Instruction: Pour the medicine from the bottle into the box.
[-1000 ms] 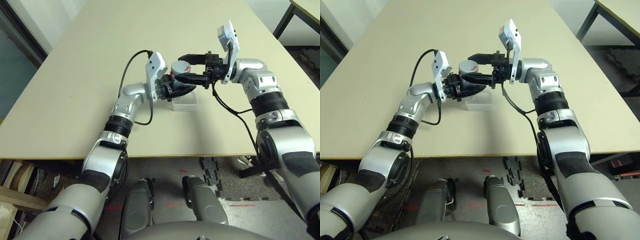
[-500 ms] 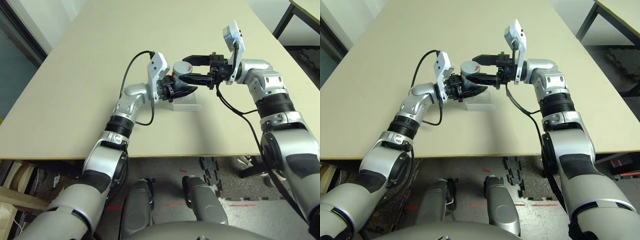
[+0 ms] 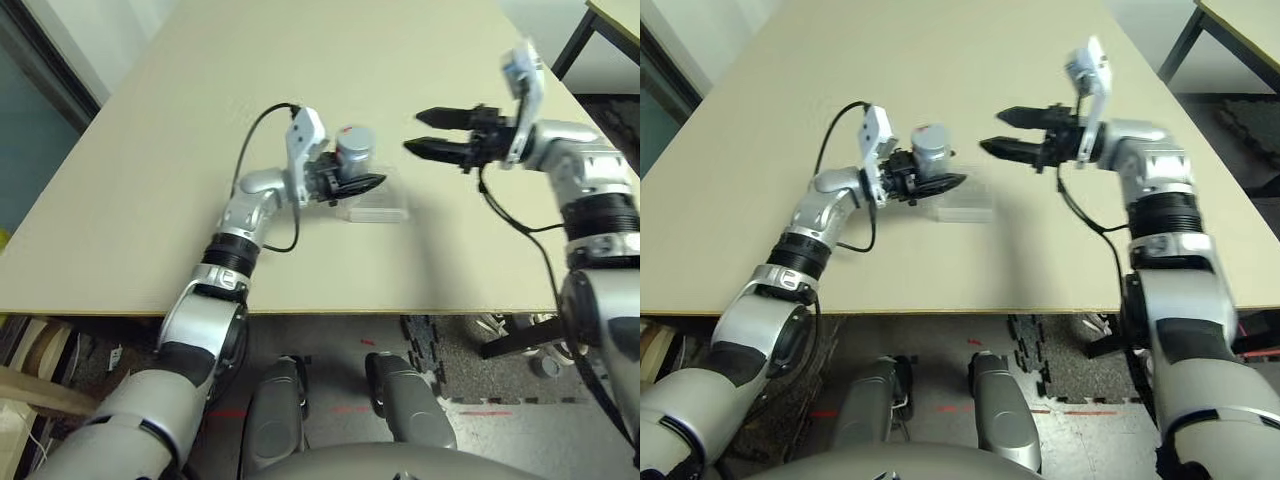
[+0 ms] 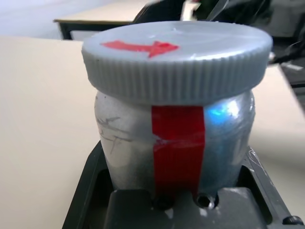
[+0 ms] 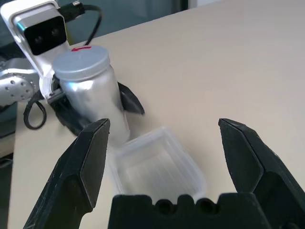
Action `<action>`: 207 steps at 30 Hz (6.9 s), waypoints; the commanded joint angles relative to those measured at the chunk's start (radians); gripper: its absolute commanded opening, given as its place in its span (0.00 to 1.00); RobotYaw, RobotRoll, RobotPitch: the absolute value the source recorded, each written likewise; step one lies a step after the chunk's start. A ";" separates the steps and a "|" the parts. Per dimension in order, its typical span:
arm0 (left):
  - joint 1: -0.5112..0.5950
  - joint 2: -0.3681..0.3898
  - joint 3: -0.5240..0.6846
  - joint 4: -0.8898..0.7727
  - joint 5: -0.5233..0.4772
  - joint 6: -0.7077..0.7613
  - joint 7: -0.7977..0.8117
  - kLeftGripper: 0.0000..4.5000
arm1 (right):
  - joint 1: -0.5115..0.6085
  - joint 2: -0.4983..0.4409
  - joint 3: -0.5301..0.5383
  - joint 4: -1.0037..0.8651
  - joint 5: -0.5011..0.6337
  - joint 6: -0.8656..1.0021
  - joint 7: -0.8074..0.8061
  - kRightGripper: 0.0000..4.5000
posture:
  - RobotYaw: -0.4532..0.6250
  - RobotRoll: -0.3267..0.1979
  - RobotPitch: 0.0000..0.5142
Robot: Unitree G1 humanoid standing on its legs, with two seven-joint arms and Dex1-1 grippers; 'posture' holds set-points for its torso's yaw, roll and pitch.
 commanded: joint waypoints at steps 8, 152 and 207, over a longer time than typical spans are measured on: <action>0.002 0.005 -0.002 -0.007 0.002 -0.013 -0.009 0.58 | 0.007 0.005 0.003 -0.063 0.016 0.028 0.043 1.00 | 0.24 0.62 0.26; -0.205 0.126 -0.021 0.350 0.242 -0.181 0.208 0.58 | 0.458 -0.188 -0.044 -0.409 -0.018 -0.007 -0.148 1.00 | 0.20 0.62 0.26; -0.539 0.120 -0.675 0.577 1.162 -0.524 1.112 0.58 | 0.465 -0.125 -0.029 -0.446 0.010 0.026 -0.169 1.00 | 0.21 0.62 0.27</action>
